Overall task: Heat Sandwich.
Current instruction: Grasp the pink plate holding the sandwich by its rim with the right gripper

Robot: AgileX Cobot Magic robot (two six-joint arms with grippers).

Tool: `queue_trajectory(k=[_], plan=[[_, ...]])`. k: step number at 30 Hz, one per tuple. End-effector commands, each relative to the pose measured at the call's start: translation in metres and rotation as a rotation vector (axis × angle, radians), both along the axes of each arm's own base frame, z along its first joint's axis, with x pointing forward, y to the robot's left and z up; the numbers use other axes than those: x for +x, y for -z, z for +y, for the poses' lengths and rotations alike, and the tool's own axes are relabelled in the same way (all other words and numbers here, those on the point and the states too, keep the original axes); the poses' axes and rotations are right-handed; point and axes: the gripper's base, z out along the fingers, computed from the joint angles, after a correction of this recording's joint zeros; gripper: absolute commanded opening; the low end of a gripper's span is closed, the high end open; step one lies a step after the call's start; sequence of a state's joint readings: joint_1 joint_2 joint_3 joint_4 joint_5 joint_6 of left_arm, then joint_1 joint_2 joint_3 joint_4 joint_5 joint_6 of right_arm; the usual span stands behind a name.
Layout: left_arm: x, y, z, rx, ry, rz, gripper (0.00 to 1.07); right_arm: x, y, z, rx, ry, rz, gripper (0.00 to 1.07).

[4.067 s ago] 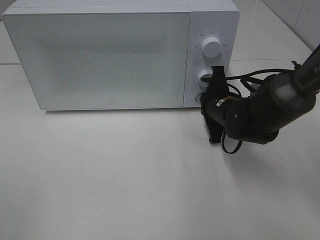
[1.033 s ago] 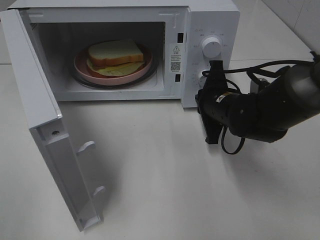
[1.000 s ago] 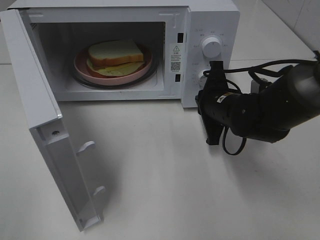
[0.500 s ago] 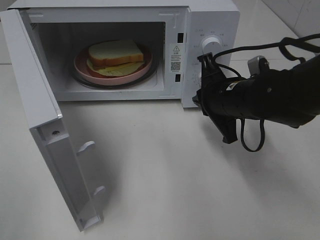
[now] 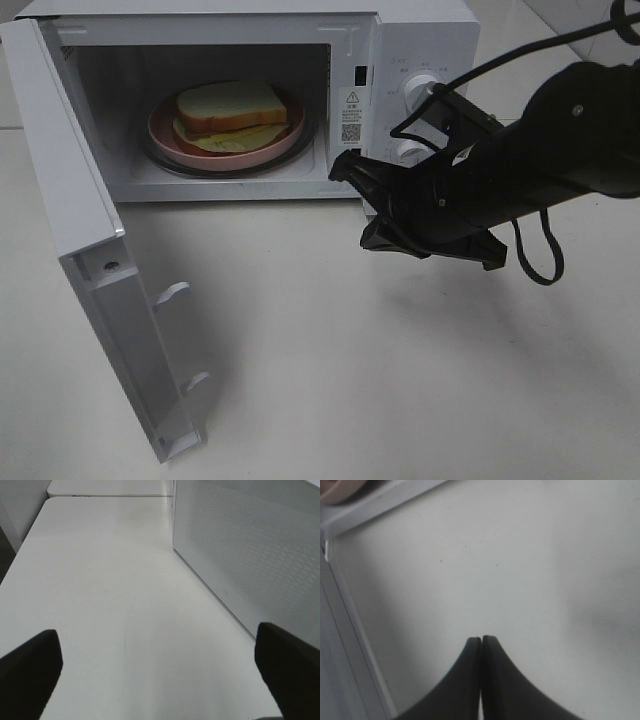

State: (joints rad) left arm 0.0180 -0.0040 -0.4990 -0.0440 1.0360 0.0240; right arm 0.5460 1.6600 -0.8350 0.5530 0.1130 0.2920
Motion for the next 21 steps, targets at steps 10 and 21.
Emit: queue_trajectory(k=[10,21], plan=[[-0.003,0.001,0.000,0.000,-0.003,-0.023,1.03,-0.005,-0.025,0.012,-0.127,-0.397,0.059,0.04],[-0.003,0.001,0.000,0.000,-0.003,-0.023,1.03,-0.007,-0.039,0.008,-0.306,-0.718,0.057,0.05]])
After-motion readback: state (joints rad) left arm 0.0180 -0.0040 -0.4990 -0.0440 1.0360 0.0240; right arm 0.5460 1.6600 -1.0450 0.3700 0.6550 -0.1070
